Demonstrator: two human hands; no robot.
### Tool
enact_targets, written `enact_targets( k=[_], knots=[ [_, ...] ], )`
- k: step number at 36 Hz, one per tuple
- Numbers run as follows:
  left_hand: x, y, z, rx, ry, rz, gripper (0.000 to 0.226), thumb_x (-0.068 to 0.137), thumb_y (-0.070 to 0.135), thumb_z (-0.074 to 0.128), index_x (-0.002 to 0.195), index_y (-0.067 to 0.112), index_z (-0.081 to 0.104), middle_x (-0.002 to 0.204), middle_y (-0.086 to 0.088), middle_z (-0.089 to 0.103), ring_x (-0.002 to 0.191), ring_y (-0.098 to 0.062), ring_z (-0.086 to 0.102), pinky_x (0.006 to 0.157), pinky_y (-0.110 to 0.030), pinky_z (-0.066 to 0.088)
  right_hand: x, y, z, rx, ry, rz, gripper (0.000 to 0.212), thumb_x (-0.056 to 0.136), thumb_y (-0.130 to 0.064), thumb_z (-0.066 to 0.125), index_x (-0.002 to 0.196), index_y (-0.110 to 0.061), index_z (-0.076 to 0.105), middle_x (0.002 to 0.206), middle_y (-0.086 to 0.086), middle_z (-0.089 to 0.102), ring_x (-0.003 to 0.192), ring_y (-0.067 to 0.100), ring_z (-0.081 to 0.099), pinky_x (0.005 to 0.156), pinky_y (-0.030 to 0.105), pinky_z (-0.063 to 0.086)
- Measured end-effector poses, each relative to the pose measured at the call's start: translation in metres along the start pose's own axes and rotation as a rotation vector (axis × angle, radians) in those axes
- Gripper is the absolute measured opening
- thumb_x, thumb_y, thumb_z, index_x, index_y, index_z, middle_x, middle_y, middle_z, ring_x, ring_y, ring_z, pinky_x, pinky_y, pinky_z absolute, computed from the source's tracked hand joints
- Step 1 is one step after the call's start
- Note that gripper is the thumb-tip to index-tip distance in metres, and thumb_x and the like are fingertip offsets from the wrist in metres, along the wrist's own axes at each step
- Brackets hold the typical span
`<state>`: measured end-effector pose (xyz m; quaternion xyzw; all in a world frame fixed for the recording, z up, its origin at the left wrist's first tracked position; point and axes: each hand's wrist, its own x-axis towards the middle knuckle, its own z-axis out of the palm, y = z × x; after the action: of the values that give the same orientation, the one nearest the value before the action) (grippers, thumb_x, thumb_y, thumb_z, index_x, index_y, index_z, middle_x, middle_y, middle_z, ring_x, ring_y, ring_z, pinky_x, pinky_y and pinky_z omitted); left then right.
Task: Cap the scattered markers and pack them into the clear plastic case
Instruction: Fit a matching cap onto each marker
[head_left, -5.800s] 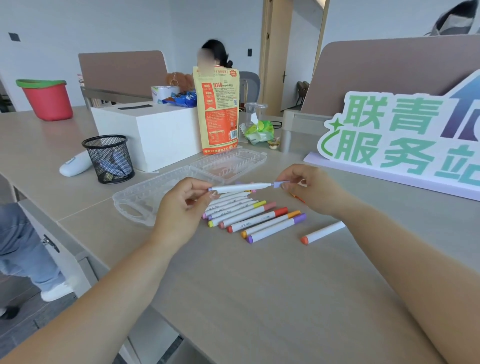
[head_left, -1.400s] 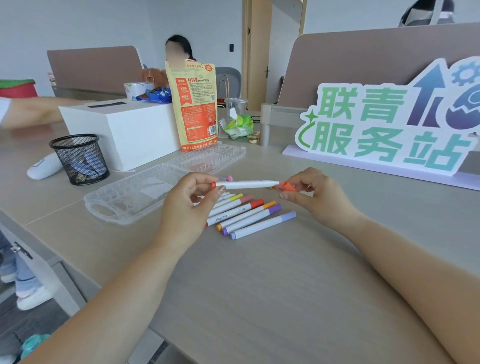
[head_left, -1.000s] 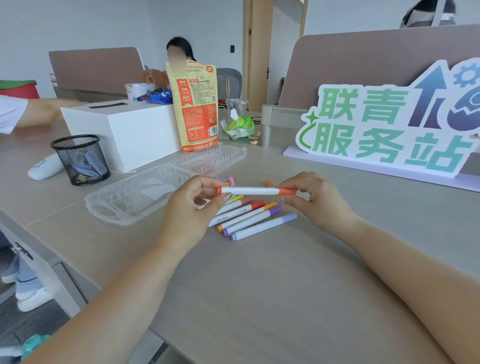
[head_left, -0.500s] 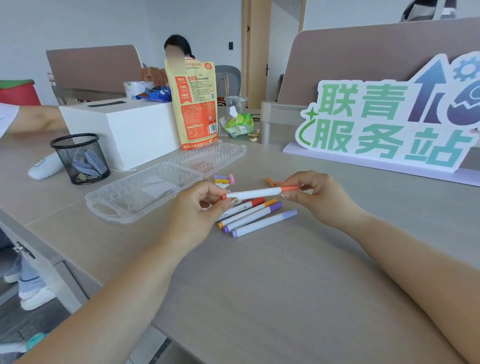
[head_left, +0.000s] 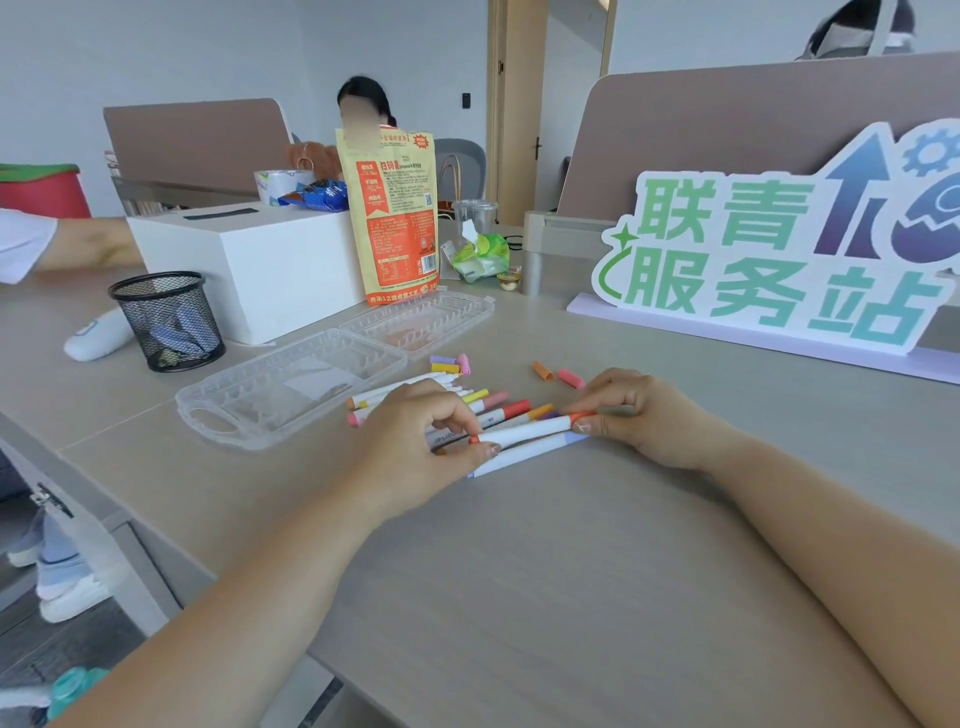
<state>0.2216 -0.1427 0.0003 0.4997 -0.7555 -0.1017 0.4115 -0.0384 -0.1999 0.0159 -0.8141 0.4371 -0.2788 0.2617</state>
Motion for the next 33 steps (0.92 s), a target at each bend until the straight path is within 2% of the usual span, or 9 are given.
enact_targets(
  k=[5,10,13,15,20,24,28,30,33],
  knots=[
    [-0.001,0.001,-0.002,-0.005,-0.022,-0.043,0.022,0.066,0.058,0.068,0.073,0.037,0.064,0.085,0.012,0.059,0.091,-0.003,0.052,0.078,-0.019,0.039,0.001,-0.001,0.000,-0.011,0.032,-0.003,0.019,0.085,-0.020,0.068,0.095,-0.036,0.070,0.100,0.000,0.061,0.097,0.005,0.055,0.082,0.000,0.034],
    [0.002,-0.006,-0.011,-0.101,0.153,-0.196,0.010,0.082,0.021,0.070,0.078,0.028,0.066,0.088,0.012,0.060,0.082,0.001,0.053,0.067,-0.002,0.032,0.004,0.003,0.003,0.012,0.134,0.033,0.012,0.087,-0.019,0.066,0.096,-0.021,0.073,0.100,-0.001,0.064,0.088,0.006,0.058,0.074,0.001,0.038],
    [0.005,-0.016,-0.019,-0.081,0.216,-0.293,0.009,0.084,0.018,0.067,0.084,0.027,0.067,0.095,0.010,0.061,0.087,-0.002,0.055,0.068,-0.009,0.034,0.008,0.002,0.004,0.020,0.178,0.054,0.010,0.089,-0.019,0.063,0.092,-0.023,0.072,0.097,-0.011,0.064,0.087,0.009,0.057,0.070,0.002,0.038],
    [0.008,-0.021,-0.024,-0.016,0.169,-0.324,0.011,0.084,0.019,0.068,0.085,0.030,0.066,0.095,0.014,0.056,0.090,-0.006,0.055,0.070,-0.016,0.035,0.012,0.000,0.004,0.031,0.203,0.066,0.011,0.091,-0.020,0.062,0.094,-0.023,0.072,0.096,-0.016,0.064,0.088,0.010,0.057,0.074,0.008,0.041],
    [0.006,-0.034,-0.037,0.282,0.026,-0.235,0.012,0.084,0.028,0.067,0.092,0.037,0.070,0.100,0.013,0.050,0.101,-0.013,0.046,0.090,-0.034,0.039,0.023,-0.004,0.002,0.017,0.234,0.082,0.014,0.091,-0.021,0.060,0.095,-0.018,0.074,0.098,-0.010,0.068,0.089,0.012,0.059,0.082,0.026,0.044],
    [-0.001,-0.043,-0.036,0.320,0.017,-0.160,0.011,0.086,0.035,0.065,0.091,0.039,0.073,0.097,0.019,0.051,0.101,-0.013,0.045,0.090,-0.034,0.037,0.033,-0.002,0.002,-0.015,0.216,0.096,0.013,0.091,-0.021,0.061,0.093,-0.017,0.073,0.096,-0.008,0.069,0.087,0.011,0.058,0.082,0.025,0.043],
    [-0.002,-0.040,-0.033,0.267,0.042,-0.133,0.020,0.077,0.049,0.057,0.086,0.041,0.073,0.095,0.018,0.053,0.096,-0.009,0.044,0.089,-0.036,0.040,0.045,-0.002,0.003,-0.022,0.212,0.120,0.011,0.091,-0.019,0.061,0.089,-0.015,0.071,0.092,-0.005,0.069,0.080,0.006,0.056,0.073,0.014,0.041],
    [0.001,-0.040,-0.035,0.242,0.060,-0.140,0.006,0.082,0.042,0.065,0.083,0.043,0.071,0.097,0.016,0.055,0.095,-0.012,0.046,0.089,-0.039,0.041,0.053,-0.004,0.002,-0.042,0.223,0.119,0.012,0.091,-0.018,0.060,0.092,-0.013,0.071,0.093,-0.002,0.069,0.079,0.003,0.055,0.071,0.012,0.040],
    [0.008,-0.043,-0.041,0.184,0.146,-0.170,0.016,0.081,0.029,0.070,0.079,0.045,0.067,0.096,0.012,0.055,0.097,-0.017,0.052,0.089,-0.043,0.043,0.066,-0.006,0.001,-0.036,0.241,0.138,0.011,0.091,-0.017,0.060,0.095,-0.015,0.070,0.099,0.001,0.068,0.085,0.010,0.057,0.078,0.022,0.044]
  ],
)
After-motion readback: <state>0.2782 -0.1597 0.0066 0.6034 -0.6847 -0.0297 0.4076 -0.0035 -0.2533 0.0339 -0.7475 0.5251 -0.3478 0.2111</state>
